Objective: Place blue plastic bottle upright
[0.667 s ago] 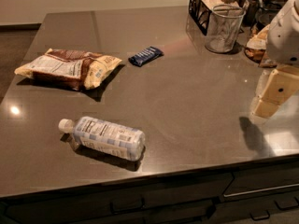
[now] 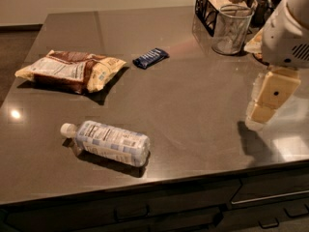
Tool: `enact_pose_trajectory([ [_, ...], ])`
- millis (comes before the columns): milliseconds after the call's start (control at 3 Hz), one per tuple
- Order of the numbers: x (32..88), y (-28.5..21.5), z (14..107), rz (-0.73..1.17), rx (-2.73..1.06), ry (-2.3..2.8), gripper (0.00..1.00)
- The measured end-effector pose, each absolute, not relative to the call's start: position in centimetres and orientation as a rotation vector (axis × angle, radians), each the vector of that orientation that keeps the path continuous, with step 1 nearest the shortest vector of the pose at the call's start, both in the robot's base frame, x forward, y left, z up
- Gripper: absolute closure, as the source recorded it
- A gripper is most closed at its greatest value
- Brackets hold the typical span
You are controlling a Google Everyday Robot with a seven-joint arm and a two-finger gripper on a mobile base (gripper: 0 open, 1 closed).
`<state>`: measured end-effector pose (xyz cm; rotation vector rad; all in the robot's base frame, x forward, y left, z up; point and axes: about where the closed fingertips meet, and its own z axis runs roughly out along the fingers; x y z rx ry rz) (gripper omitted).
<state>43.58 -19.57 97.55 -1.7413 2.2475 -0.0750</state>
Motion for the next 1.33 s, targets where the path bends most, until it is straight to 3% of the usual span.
enact_pose_trajectory([
  [667,41.5,-12.6,97.0,0.049,-1.857,2.212,0.0],
  [1333,39.8,-5.4,94.9,0.047,-1.975,2.134,0.0],
])
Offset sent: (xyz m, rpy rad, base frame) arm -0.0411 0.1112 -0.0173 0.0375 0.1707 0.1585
